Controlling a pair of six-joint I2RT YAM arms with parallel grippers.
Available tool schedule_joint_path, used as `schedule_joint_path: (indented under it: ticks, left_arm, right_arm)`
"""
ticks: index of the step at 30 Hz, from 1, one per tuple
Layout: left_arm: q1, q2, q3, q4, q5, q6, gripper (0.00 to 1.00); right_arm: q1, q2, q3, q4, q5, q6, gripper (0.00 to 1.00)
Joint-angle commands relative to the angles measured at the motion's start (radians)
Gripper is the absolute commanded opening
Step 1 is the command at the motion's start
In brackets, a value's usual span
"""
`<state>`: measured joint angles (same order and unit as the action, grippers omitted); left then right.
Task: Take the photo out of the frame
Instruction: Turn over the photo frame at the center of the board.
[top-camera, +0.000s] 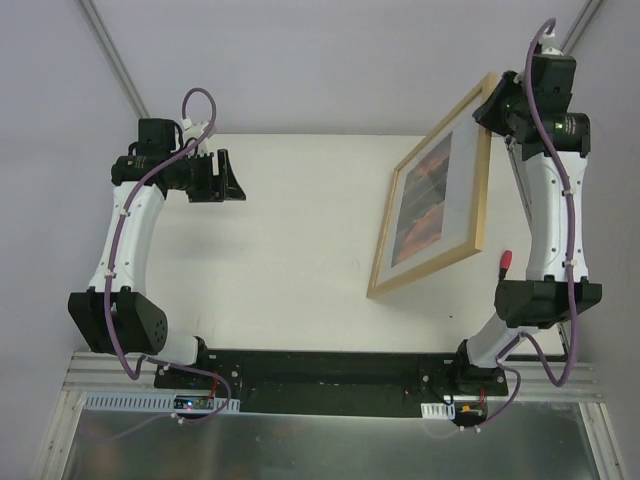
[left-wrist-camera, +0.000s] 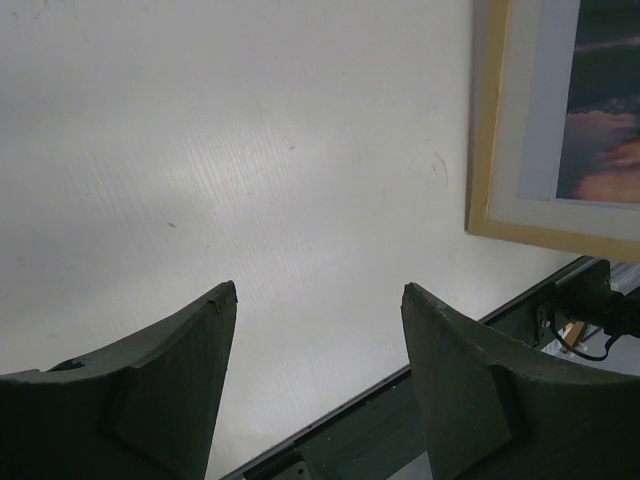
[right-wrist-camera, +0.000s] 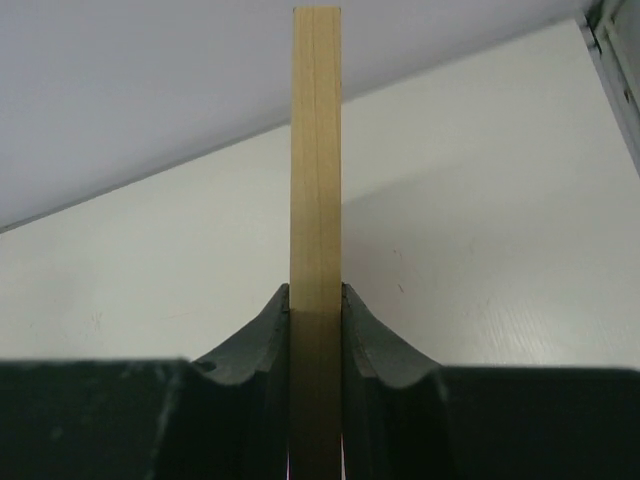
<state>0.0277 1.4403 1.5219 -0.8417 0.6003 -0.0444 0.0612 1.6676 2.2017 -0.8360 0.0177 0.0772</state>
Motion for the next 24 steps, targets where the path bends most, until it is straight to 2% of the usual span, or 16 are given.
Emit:
schedule_joint_path:
  ticks: [1, 9, 13, 18, 24]
  left_arm:
    - [0.005, -0.037, -0.008, 0.02, 0.038, -0.009, 0.65]
    - [0.005, -0.008, -0.009, 0.029, 0.085, -0.012, 0.65]
    - [0.005, 0.064, 0.0, 0.044, 0.159, -0.014, 0.65]
    - [-0.008, 0.218, 0.035, 0.044, 0.201, -0.006, 0.65]
    - [-0.103, 0.33, 0.017, 0.104, 0.099, 0.026, 0.64]
  right_arm:
    - [-0.132, -0.023, -0.13, 0.097, -0.202, 0.124, 0.0]
    - [-0.213, -0.137, -0.644, 0.322, -0.275, 0.035, 0.0]
    - [-0.21, -0.091, -0.816, 0.438, -0.3, 0.018, 0.0]
    - [-0.169, 0.058, -0.849, 0.492, -0.3, -0.011, 0.0]
    - [-0.064, 0.208, -0.823, 0.52, -0.234, -0.025, 0.0]
